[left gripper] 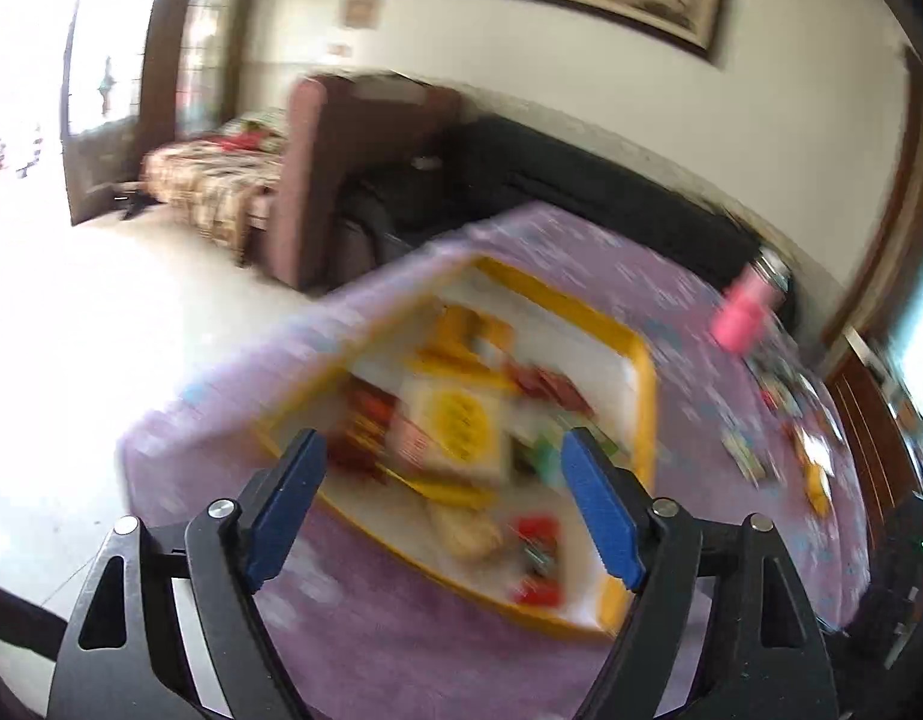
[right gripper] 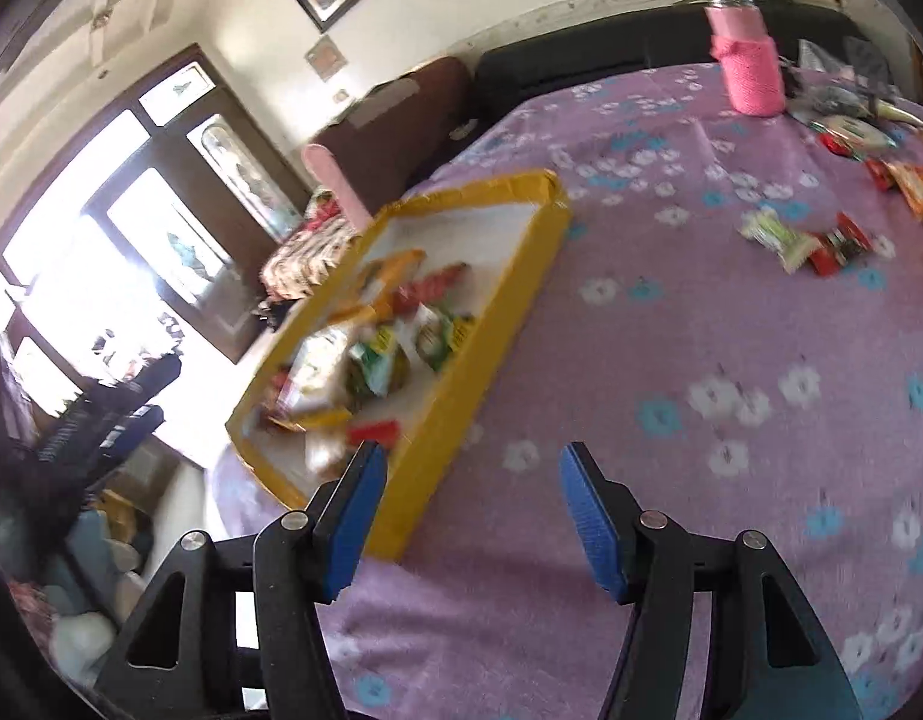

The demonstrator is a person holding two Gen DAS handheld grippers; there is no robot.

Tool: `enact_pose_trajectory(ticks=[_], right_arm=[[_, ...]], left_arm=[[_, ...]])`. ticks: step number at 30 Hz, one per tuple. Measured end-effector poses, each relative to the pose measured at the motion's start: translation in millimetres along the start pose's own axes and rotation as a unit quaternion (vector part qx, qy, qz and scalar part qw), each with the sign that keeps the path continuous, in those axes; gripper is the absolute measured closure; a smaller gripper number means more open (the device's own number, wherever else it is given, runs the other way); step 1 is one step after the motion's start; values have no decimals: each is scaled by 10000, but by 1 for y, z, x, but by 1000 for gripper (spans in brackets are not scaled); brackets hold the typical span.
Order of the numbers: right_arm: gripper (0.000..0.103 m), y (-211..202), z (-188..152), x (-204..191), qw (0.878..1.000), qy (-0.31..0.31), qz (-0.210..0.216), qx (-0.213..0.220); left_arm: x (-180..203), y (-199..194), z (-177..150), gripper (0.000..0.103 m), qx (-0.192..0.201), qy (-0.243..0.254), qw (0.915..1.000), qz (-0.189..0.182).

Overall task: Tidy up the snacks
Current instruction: 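Withdraw both open tools from the tray back over the table, then grasp red-black wrapped candy with right tool while left tool grasps pale green candy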

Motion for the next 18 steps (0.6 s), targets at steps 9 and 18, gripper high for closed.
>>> enact_pose_trajectory(ticks=[9, 18], right_arm=[[39, -60, -33, 46, 9895, -45, -1139, 883], [36, -83, -43, 65, 9850, 160, -1394, 999]], left_arm=[[156, -28, -97, 22, -606, 1557, 9793, -1141], [170, -48, -107, 22, -452, 1905, 9721, -1294]])
Point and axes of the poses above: each gripper's, at about its wrist camera, not at the fingertips, and y roughly the way its jaws point, x to its right, z to its top, the point moved 9 cm from there along y, roughly the way its jaws point, and after that the axes turned 12 degrees about z, right-handed, at the moved point
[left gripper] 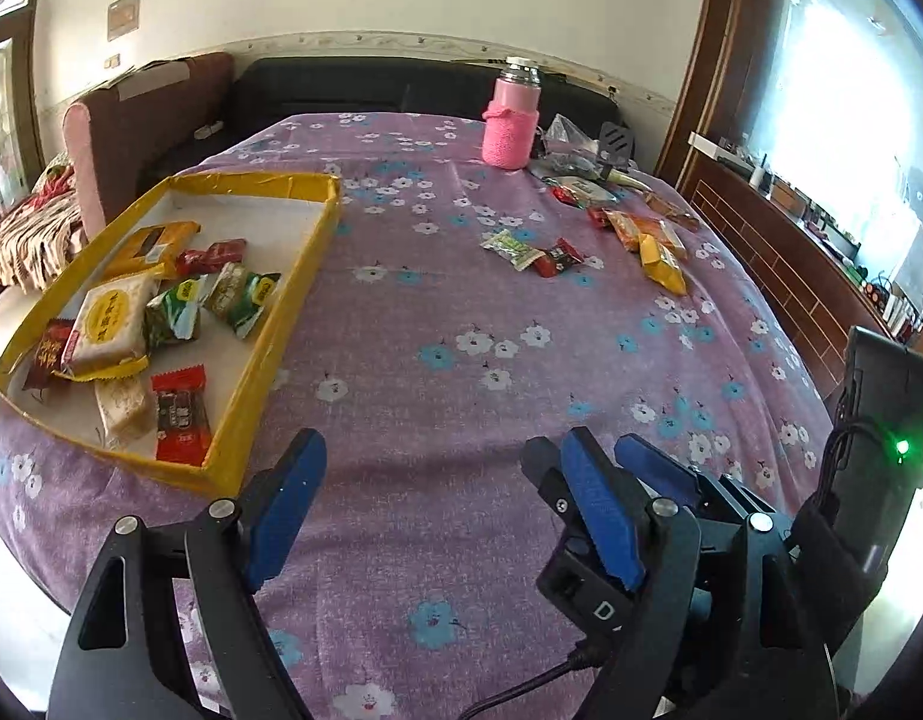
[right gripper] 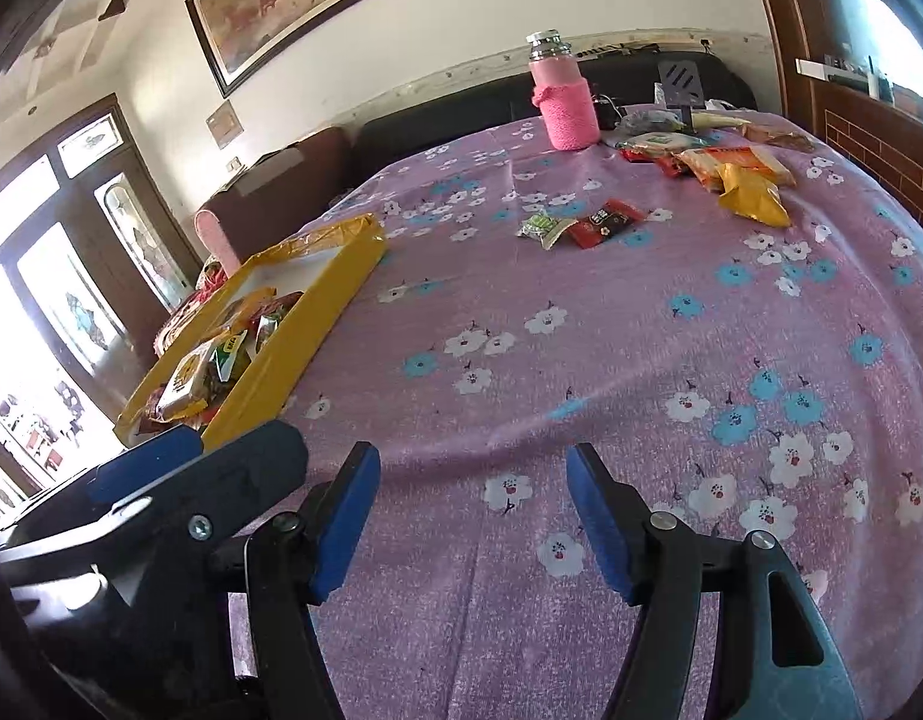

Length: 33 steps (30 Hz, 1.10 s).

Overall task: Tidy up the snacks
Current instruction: 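Grasp red-black wrapped candy with right tool while left tool grasps pale green candy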

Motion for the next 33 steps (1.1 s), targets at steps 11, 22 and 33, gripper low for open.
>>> enact_pose_trajectory(ticks=[11, 22, 33], right_arm=[[35, 11, 1, -12, 9997, -201, -77, -89], [35, 21, 3, -16, 9994, -207, 140, -231], [33, 27, -2, -18, 9988, -247, 226, -365]], left_arm=[[-30, -3, 12, 22, 171, -301, 9988, -354], [-37, 9, 12, 20, -177, -567, 9959, -678], [-30, 19, 5, 20, -394, -543, 9952, -712]])
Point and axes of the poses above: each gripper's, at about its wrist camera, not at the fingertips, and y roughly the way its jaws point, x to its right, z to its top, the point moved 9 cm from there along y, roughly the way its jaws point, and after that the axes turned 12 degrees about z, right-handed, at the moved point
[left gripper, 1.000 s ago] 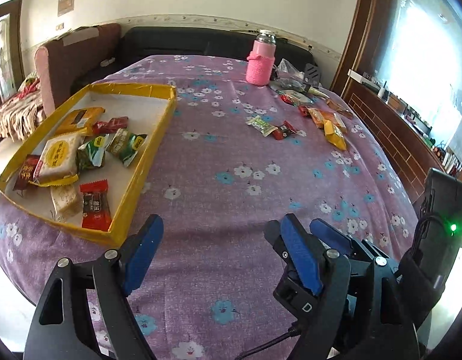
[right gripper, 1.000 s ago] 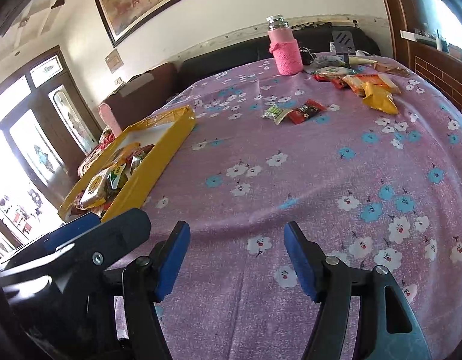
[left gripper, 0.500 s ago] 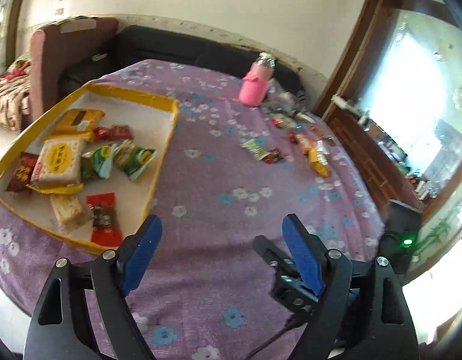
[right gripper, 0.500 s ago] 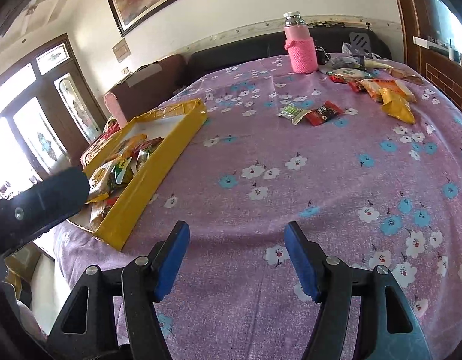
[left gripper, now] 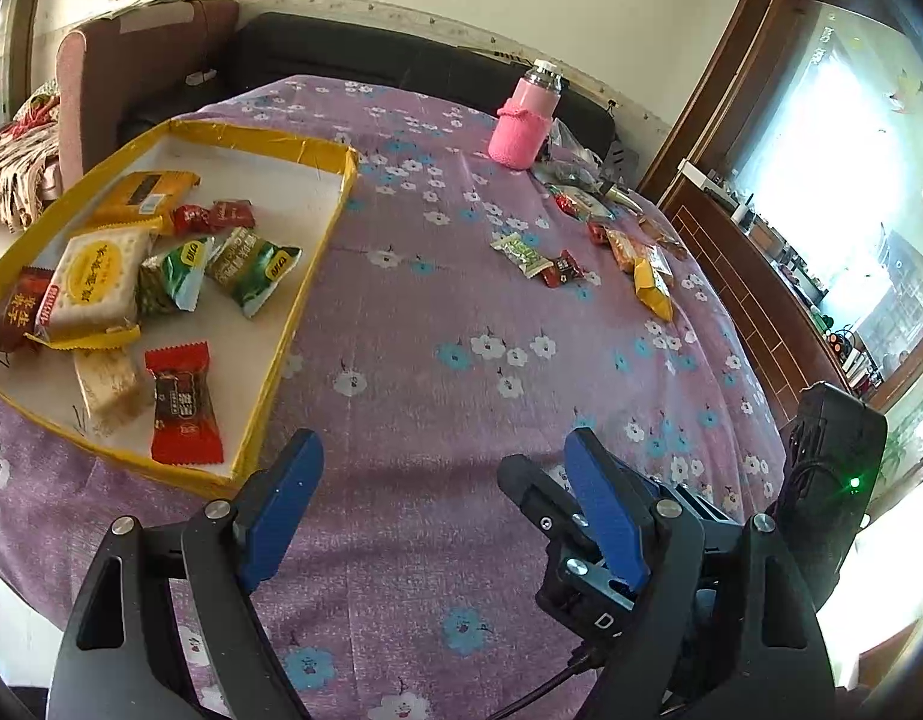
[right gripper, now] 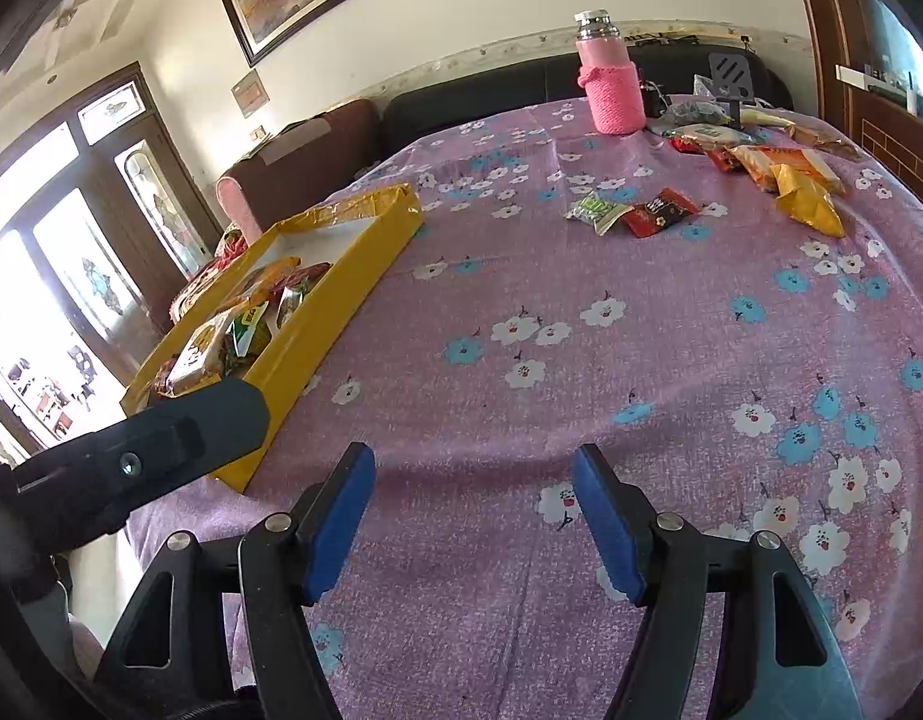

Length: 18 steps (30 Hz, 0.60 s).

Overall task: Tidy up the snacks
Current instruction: 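Grasp red-black wrapped candy with right tool while left tool grasps pale green candy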

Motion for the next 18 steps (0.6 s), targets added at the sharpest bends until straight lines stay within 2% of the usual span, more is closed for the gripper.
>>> enact_pose_trajectory(ticks=[4, 6, 8, 9, 11, 13, 16, 18], right_arm=[[33, -5, 3, 0, 9997, 71, 224, 59], [33, -14, 18, 7, 9995, 3, 275, 165], [33, -33, 46, 29, 9987, -163, -101, 481], [30, -50, 66, 55, 9962, -26, -451, 748], [28, -71, 82, 96, 9919, 532, -704, 911], [28, -91, 84, 132, 9857, 1084, -712, 1080], [27, -108, 72, 172, 9795, 1252, -1198, 1024], [27, -112, 62, 185, 9770, 1394, -1276, 987]], left_arm=[[0, -2, 0, 20, 12, -78, 9999, -65], [1, -5, 1, 20, 38, -88, 9999, -134], [3, -3, -3, 20, -82, 11, 9998, -201], [3, -1, -4, 20, -139, 17, 9996, -239], [4, 0, -6, 20, -209, 14, 9993, -317], [4, -1, -5, 20, -173, 92, 9994, -273], [7, 3, -4, 20, -212, 262, 9992, -215], [11, 7, -5, 20, -285, 363, 9987, -194]])
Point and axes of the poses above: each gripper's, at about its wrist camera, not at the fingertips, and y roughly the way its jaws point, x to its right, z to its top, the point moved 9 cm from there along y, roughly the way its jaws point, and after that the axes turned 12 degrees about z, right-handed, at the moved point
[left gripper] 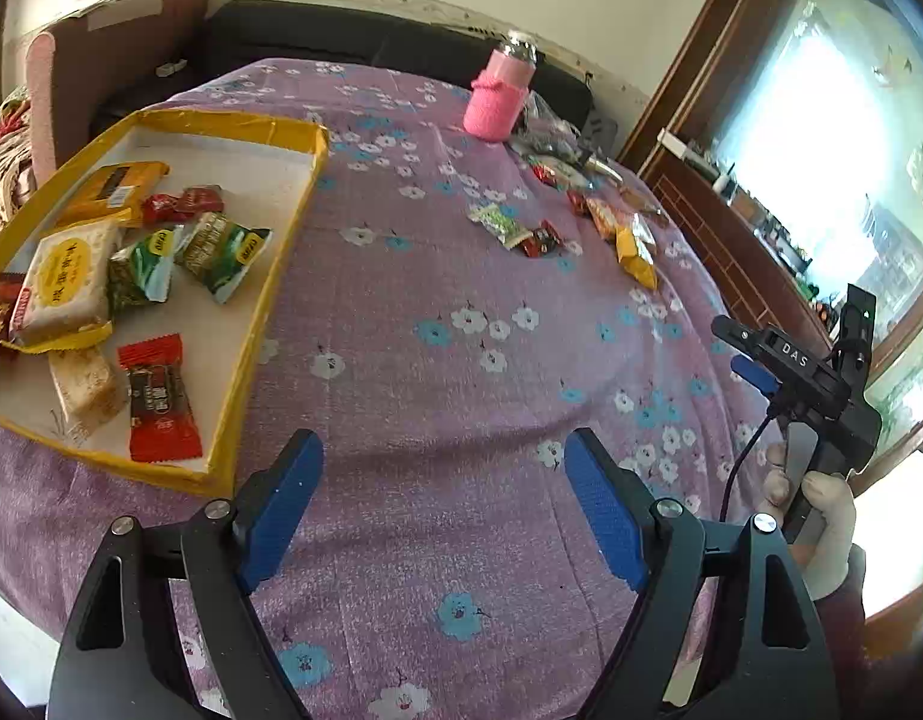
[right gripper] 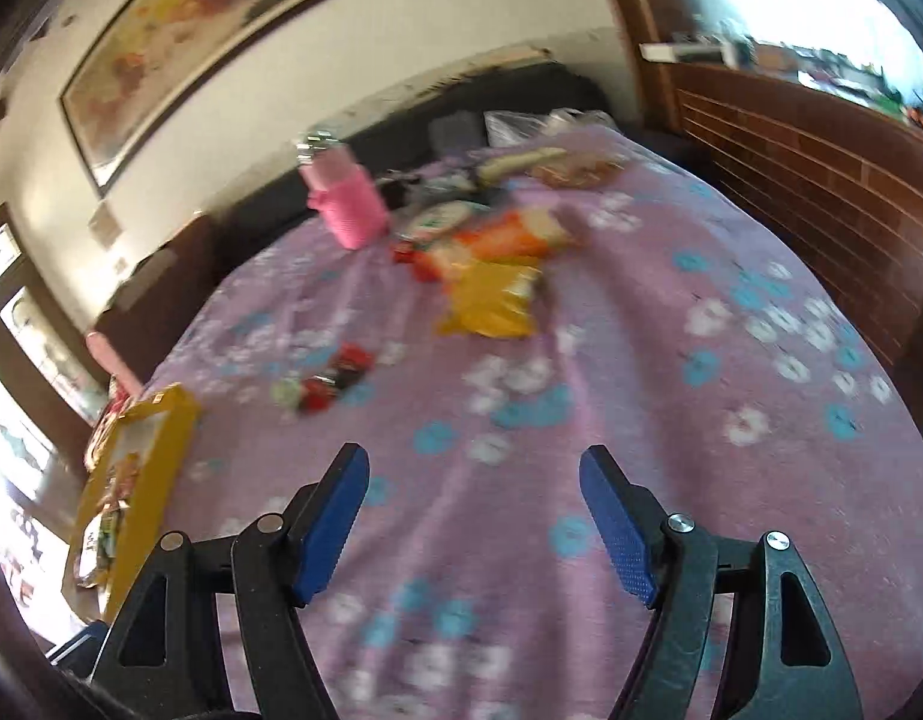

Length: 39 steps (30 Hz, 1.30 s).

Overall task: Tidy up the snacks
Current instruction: 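Grasp red-black wrapped candy with right tool while left tool grasps pale green candy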

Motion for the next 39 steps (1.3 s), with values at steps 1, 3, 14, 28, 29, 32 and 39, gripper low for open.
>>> enact_pose_trajectory(ticks=[1, 3, 14, 28, 29, 32, 39], right_arm=[[27, 0, -5, 7, 10000, 82, -11, -49], [27, 2, -10, 13, 9998, 149, -12, -127], [30, 64, 28, -46, 9919, -17, 975, -808], [49, 195, 35, -80, 9912, -326, 392, -1223], [50, 197, 35, -81, 9913, -397, 363, -1202], [56, 204, 33, -86, 9902, -832, 162, -1111], [77, 203, 36, -80, 9860, -1144, 11, -1210]], left_arm=[[1, 2, 0, 20, -20, 29, 10000, 2], [5, 5, 2, 20, -69, 109, 9999, -8], [4, -19, 99, 20, 671, 274, 9972, 165], [24, 68, 140, 20, -277, -68, 9994, -211], [26, 75, 140, 20, -353, -100, 9991, -203], [33, 102, 140, 20, -618, -238, 9975, -253], [50, 152, 141, 20, -900, -181, 9957, -82]])
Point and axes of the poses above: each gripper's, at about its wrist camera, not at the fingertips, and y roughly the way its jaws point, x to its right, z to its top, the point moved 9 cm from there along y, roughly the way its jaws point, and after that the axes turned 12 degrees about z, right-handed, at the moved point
